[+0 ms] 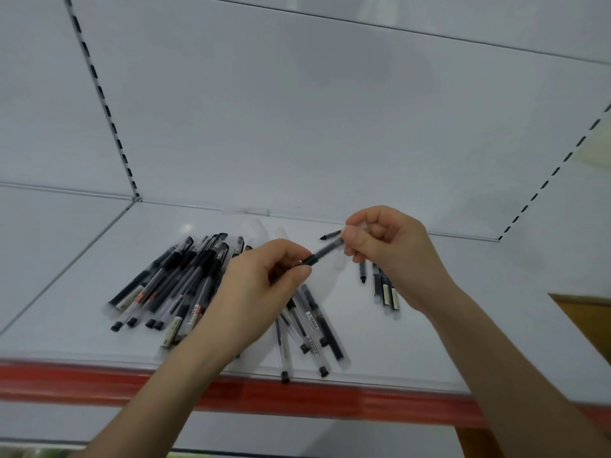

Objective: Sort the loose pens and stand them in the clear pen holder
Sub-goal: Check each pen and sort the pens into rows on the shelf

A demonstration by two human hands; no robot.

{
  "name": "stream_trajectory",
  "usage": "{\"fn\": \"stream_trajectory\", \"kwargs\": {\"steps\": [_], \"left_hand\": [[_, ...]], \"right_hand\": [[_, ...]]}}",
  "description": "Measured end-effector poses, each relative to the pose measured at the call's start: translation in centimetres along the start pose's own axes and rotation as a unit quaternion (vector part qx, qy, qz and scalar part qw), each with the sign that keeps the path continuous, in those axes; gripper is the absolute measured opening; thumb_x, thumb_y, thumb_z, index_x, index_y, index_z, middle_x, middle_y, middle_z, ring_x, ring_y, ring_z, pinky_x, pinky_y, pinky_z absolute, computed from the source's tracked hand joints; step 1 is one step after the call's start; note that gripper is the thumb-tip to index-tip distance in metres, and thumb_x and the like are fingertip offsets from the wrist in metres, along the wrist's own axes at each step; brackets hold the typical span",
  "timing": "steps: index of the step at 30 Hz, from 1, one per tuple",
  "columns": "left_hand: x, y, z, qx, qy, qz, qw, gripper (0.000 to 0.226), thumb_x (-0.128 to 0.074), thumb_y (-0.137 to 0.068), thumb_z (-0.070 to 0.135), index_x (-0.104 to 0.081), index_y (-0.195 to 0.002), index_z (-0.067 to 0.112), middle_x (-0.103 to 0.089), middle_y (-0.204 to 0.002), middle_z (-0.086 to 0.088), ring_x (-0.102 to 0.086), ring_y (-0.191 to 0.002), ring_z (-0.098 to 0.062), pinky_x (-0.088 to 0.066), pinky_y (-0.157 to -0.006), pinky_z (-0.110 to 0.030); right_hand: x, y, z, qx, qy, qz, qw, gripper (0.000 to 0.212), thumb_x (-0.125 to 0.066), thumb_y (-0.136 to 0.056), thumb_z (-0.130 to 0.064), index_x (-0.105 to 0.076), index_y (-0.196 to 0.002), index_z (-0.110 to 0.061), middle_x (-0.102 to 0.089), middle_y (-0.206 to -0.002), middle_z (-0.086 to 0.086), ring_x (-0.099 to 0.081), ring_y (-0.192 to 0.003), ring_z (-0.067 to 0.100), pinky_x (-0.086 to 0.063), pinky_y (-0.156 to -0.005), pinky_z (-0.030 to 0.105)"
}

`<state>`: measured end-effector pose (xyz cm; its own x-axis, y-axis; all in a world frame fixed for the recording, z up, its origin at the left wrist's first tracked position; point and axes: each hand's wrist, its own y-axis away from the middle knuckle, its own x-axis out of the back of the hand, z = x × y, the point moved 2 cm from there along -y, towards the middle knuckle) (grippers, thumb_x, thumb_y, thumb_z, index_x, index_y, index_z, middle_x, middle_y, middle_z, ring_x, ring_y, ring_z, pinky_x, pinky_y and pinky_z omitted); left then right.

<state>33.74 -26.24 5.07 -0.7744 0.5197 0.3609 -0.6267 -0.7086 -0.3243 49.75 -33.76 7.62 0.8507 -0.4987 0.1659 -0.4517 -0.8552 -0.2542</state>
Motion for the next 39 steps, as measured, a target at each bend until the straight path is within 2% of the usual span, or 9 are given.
{"fn": "stream_trajectory", "kwargs": {"steps": [5,9,13,16,22,26,29,34,39], "left_hand": [[-0.1,1.0,-1.1,0.021,-0.015,0.028,0.999,0.027,-0.065,-0.082,0.007,-0.06,-0.074,0.031,-0.064,-0.066,0.0,-0.057,-0.06,-0.013,-0.05,-0.062,-0.028],[0.0,1.7,-1.6,0.058,-0.085,0.027,0.994,0.011,-0.066,-0.08,0.024,-0.063,-0.072,0.018,-0.064,-0.06,0.001,-0.057,-0.052,-0.009,-0.052,-0.058,-0.028],[1.3,2.0,-2.1,0.083,-0.271,0.045,0.958,0.018,-0.057,-0.085,0.034,-0.062,-0.082,0.017,-0.063,-0.072,0.003,-0.059,-0.07,-0.014,-0.049,-0.065,-0.032],[1.8,2.4,-2.6,0.112,-0.375,0.041,0.92,0.023,-0.049,-0.088,0.039,-0.057,-0.085,0.018,-0.055,-0.086,0.005,-0.052,-0.074,-0.015,-0.039,-0.062,-0.026],[2.1,2.3,-2.9,0.125,-0.437,0.008,0.891,0.025,-0.043,-0.09,0.043,-0.052,-0.084,0.02,-0.058,-0.081,0.005,-0.05,-0.072,-0.016,-0.032,-0.051,-0.025],[2.3,2.1,-3.3,0.132,-0.417,0.006,0.899,0.027,-0.045,-0.09,0.043,-0.053,-0.084,0.019,-0.061,-0.081,0.003,-0.056,-0.078,-0.018,-0.037,-0.056,-0.028],[3.1,1.9,-3.9,0.143,-0.398,0.049,0.905,0.027,-0.046,-0.09,0.043,-0.055,-0.085,0.018,-0.064,-0.083,0.002,-0.058,-0.084,-0.022,-0.044,-0.067,-0.03],[4.1,0.7,-4.4,0.136,-0.408,0.081,0.899,0.032,-0.046,-0.09,0.046,-0.054,-0.09,0.016,-0.064,-0.081,-0.002,-0.06,-0.081,-0.027,-0.048,-0.067,-0.034],[1.8,-1.6,-2.9,0.065,-0.39,0.04,0.918,0.029,-0.045,-0.092,0.039,-0.057,-0.098,0.013,-0.062,-0.089,-0.003,-0.058,-0.083,-0.024,-0.045,-0.067,-0.033]], "right_hand": [[-1.4,-0.2,1.0,-0.029,0.001,-0.029,0.999,0.009,-0.063,-0.082,-0.004,-0.06,-0.079,-0.012,-0.063,-0.055,-0.005,-0.059,-0.052,0.004,-0.049,-0.054,0.015],[-3.1,-0.9,2.4,-0.087,0.002,-0.109,0.99,0.004,-0.062,-0.084,-0.01,-0.062,-0.082,-0.013,-0.065,-0.062,-0.003,-0.061,-0.056,0.007,-0.05,-0.056,0.018],[-3.9,-4.1,3.7,-0.075,0.13,-0.095,0.984,0.005,-0.058,-0.089,-0.017,-0.06,-0.088,-0.013,-0.065,-0.076,0.003,-0.062,-0.063,0.009,-0.051,-0.058,0.017],[-4.3,-7.0,4.9,-0.051,0.263,-0.061,0.962,0.011,-0.059,-0.087,-0.016,-0.063,-0.093,-0.007,-0.061,-0.076,-0.001,-0.062,-0.072,0.015,-0.051,-0.07,0.028],[-7.7,-10.1,6.5,-0.038,0.397,-0.127,0.908,0.028,-0.06,-0.085,-0.015,-0.059,-0.109,-0.001,-0.061,-0.111,0.013,-0.056,-0.101,0.026,-0.042,-0.083,0.03],[-8.1,-11.1,7.0,-0.053,0.44,-0.143,0.885,0.033,-0.058,-0.084,-0.008,-0.055,-0.116,0.001,-0.058,-0.119,0.015,-0.055,-0.107,0.028,-0.043,-0.086,0.031],[-7.1,-11.0,7.0,-0.065,0.426,-0.123,0.894,0.034,-0.057,-0.083,-0.006,-0.055,-0.117,-0.002,-0.059,-0.118,0.012,-0.055,-0.107,0.027,-0.044,-0.087,0.03],[-2.8,-10.0,5.9,-0.073,0.291,-0.02,0.954,0.03,-0.061,-0.081,-0.006,-0.059,-0.111,-0.004,-0.057,-0.096,0.004,-0.055,-0.088,0.017,-0.046,-0.07,0.025],[3.4,-7.9,5.6,-0.085,0.203,0.085,0.972,0.01,-0.066,-0.081,-0.012,-0.057,-0.082,-0.018,-0.059,-0.078,0.003,-0.058,-0.073,0.019,-0.05,-0.076,0.036]]}}
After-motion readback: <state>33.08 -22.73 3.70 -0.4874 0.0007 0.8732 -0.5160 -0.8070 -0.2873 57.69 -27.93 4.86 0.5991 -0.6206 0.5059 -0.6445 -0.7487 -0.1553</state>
